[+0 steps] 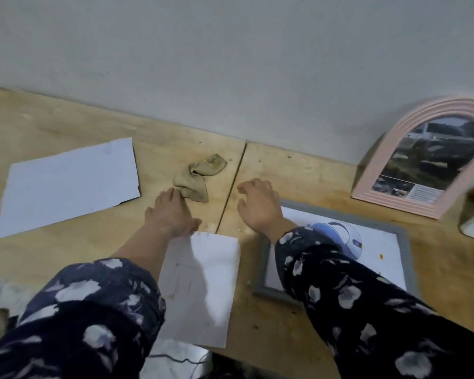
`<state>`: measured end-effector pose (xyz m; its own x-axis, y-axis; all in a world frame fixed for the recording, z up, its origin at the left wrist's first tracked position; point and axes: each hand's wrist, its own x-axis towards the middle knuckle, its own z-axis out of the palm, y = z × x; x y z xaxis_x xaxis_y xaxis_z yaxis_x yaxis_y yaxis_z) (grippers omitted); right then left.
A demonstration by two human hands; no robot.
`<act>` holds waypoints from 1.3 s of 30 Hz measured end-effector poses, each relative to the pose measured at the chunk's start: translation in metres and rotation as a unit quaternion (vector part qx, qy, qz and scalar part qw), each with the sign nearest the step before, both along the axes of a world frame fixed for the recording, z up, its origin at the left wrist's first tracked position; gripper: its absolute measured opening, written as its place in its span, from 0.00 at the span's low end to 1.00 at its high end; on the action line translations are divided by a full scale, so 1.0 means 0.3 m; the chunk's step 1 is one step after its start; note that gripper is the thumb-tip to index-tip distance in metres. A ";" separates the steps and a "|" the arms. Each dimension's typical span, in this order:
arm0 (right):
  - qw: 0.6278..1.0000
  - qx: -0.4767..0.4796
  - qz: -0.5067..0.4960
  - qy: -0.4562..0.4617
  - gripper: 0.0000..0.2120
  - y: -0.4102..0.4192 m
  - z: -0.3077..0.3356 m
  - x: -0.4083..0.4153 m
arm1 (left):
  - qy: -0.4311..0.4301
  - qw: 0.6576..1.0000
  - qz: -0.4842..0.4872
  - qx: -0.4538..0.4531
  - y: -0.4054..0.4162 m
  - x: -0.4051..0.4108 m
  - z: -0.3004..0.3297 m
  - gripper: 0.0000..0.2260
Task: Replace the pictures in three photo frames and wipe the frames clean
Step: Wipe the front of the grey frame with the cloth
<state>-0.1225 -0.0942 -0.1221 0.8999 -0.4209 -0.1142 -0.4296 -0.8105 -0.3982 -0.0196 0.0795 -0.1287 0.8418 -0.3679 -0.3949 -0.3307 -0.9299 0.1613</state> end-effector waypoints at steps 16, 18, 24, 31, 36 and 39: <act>0.975 0.171 -0.141 0.014 0.12 0.191 -0.072 0.377 | -0.004 0.999 -0.035 0.016 0.036 0.030 -0.035 0.44; 0.956 0.239 -0.171 -0.029 0.09 0.186 -0.056 0.369 | -0.004 0.999 -0.036 0.017 0.035 0.031 -0.036 0.44; 0.931 0.278 -0.179 -0.156 0.06 0.136 0.078 0.294 | 0.009 1.000 -0.017 0.010 0.025 0.035 -0.041 0.43; 0.778 0.466 -0.280 -0.314 0.09 -0.021 0.268 0.130 | -0.036 0.997 -0.067 -0.027 -0.040 -0.062 0.001 0.42; 0.660 0.596 -0.354 -0.290 0.16 -0.115 0.268 -0.052 | -0.051 0.971 -0.212 -0.101 -0.104 -0.243 -0.017 0.35; 0.697 0.569 -0.349 -0.263 0.14 -0.143 0.220 -0.144 | -0.012 0.951 -0.277 -0.140 -0.104 -0.334 -0.050 0.40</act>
